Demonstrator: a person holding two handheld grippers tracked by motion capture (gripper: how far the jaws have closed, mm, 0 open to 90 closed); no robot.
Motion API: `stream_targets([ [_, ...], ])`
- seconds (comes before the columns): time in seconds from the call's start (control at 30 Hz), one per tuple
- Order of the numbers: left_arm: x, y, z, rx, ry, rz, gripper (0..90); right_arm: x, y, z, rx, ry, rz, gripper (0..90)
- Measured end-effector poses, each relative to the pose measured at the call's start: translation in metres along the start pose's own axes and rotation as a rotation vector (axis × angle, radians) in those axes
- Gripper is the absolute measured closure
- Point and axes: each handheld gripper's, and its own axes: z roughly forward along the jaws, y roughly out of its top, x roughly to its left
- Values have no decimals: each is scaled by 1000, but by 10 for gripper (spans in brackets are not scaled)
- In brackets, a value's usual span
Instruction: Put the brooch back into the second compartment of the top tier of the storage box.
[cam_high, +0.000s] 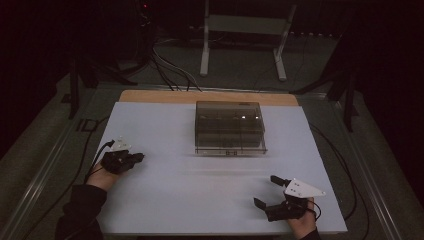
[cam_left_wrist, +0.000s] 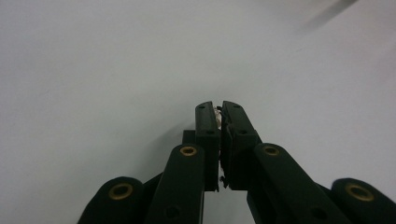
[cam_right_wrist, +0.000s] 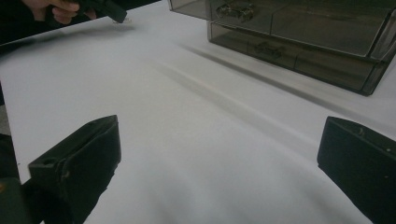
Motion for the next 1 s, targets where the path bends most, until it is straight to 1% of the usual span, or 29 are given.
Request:
stream_targets([
  [0.13, -5, 4, -1, -3, -6, 5, 878, 0, 0, 0, 0, -1, 1, 0],
  [0.17, -6, 5, -2, -3, -14, 11, 878, 0, 0, 0, 0, -1, 0, 0],
  [0.23, -9, 8, -3, -22, -44, 2, 878, 0, 0, 0, 1, -1, -1, 0],
  [0.27, -10, 9, -3, -27, -47, 1, 878, -1, 0, 0, 0, -2, 1, 0],
  [0.3, -13, 11, -4, -28, -48, 9, 878, 0, 0, 0, -1, -2, 3, 0],
  [0.37, -17, 15, -5, -37, -72, 22, 878, 0, 0, 0, -1, -2, -1, 0],
  [0.4, -20, 17, -6, -36, -68, 35, 878, 0, 0, 0, 1, -1, -2, 0],
  [0.43, -23, 20, -6, -38, -73, 42, 878, 0, 0, 0, 3, -2, -1, 0],
  [0.47, -25, 22, -7, -43, -86, 41, 878, 0, 0, 0, 2, -2, 2, 0],
  [0.53, -30, 25, -7, -46, -93, 57, 878, 0, 0, 0, 3, -2, -1, 0],
  [0.57, -33, 27, -7, -54, -108, 59, 878, 0, 0, 0, 2, -1, -2, 0],
  [0.6, -33, 27, -7, -54, -108, 59, 878, 0, 0, 0, 2, -1, -2, 0],
  [0.63, -38, 31, -8, -52, -110, 82, 878, 0, 0, 0, 3, -1, -2, 0],
  [0.7, -42, 35, -9, -61, -123, 90, 878, 0, 0, 0, 2, -2, 2, 0],
  [0.77, -46, 38, -8, -60, -125, 103, 878, 0, 0, 0, 4, -4, -2, 0],
  [0.83, -49, 42, -9, -66, -137, 105, 878, 0, 0, 1, 6, -3, 0, 0],
  [1.0, -55, 49, -7, -61, -145, 125, 878, 0, 0, 1, 7, -1, -2, 0],
])
